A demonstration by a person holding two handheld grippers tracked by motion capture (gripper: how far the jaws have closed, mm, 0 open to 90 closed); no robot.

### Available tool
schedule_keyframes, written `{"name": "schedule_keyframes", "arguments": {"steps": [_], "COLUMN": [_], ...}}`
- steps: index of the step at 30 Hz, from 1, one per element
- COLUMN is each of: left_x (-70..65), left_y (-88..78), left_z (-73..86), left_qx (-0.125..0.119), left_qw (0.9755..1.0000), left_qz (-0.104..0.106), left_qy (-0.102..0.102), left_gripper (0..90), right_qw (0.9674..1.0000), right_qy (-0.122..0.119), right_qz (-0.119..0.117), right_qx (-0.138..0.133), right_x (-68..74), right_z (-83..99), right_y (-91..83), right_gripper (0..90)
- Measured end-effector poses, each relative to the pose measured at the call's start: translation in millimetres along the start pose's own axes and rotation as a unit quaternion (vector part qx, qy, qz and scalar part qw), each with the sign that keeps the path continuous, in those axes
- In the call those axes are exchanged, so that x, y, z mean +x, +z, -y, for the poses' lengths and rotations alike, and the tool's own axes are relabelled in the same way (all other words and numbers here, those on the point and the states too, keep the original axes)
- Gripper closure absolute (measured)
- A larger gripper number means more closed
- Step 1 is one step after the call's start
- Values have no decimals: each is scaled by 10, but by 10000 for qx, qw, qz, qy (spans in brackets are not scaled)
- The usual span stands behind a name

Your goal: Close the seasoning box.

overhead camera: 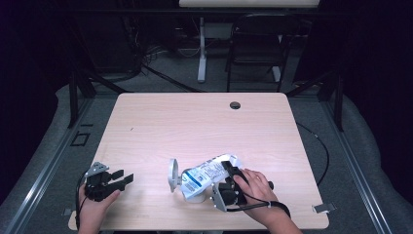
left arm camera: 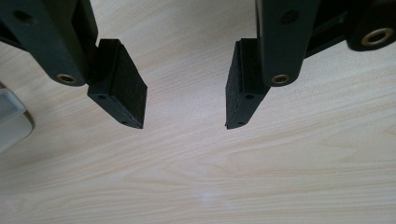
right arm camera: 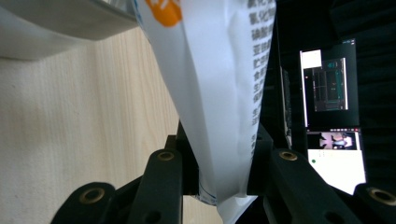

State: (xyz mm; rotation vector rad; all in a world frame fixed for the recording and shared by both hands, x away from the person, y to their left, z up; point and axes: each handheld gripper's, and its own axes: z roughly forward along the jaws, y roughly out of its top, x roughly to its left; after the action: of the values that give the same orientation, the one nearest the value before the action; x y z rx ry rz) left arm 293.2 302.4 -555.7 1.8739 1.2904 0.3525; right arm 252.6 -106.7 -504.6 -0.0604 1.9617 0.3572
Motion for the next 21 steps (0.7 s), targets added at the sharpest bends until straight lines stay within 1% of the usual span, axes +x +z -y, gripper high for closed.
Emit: {"name": "schedule_keyframes", "arguments": {"steps": [2,3,4,7,8,9,10,12,13,14,16,19,21], "left_x": [-2,-2,-1,2,3,5,5,6,5,5,4,6,6], "left_y": [4,4,-1,-3,-4,-7,-8,-9,-10,-10,-11,-10,-10], "left_z": [2,2,-2,-1,-1,-2,-2,-2,-3,-4,-3,-2,-2], "left_qx": [0,0,0,-10,-10,7,3,-1,-5,-18,-17,-3,1], "left_qw": [10000,10000,10000,10000,10000,10000,10000,10000,10000,10000,10000,10000,10000], "left_qz": [-3,-3,-4,-8,-8,-14,-14,-14,-15,-16,-18,-19,-18], "left_qy": [2,2,12,9,8,7,3,5,4,10,7,6,8], "left_gripper": [488,488,488,487,488,488,488,488,488,487,488,488,488], "right_qw": [10000,10000,9997,9993,9988,9987,9982,9979,9967,9958,9951,9931,9925], "right_qy": [90,90,225,337,448,462,561,607,758,859,917,1086,1131], "right_qz": [-24,-24,-86,-125,-158,-172,-179,-190,-252,-276,-315,-364,-384], "right_qx": [-27,-27,-64,-64,-123,-108,-148,-136,-140,-174,-180,-245,-250], "right_x": [-3,-3,-2,2,7,6,14,12,8,14,19,38,54], "right_z": [-1,-1,4,8,16,17,24,27,37,46,47,50,46], "right_y": [-7,-7,-6,-8,-6,-11,-10,-13,-16,-14,-14,-7,-6], "right_gripper": [733,733,734,735,735,735,736,736,739,742,745,749,751]}}
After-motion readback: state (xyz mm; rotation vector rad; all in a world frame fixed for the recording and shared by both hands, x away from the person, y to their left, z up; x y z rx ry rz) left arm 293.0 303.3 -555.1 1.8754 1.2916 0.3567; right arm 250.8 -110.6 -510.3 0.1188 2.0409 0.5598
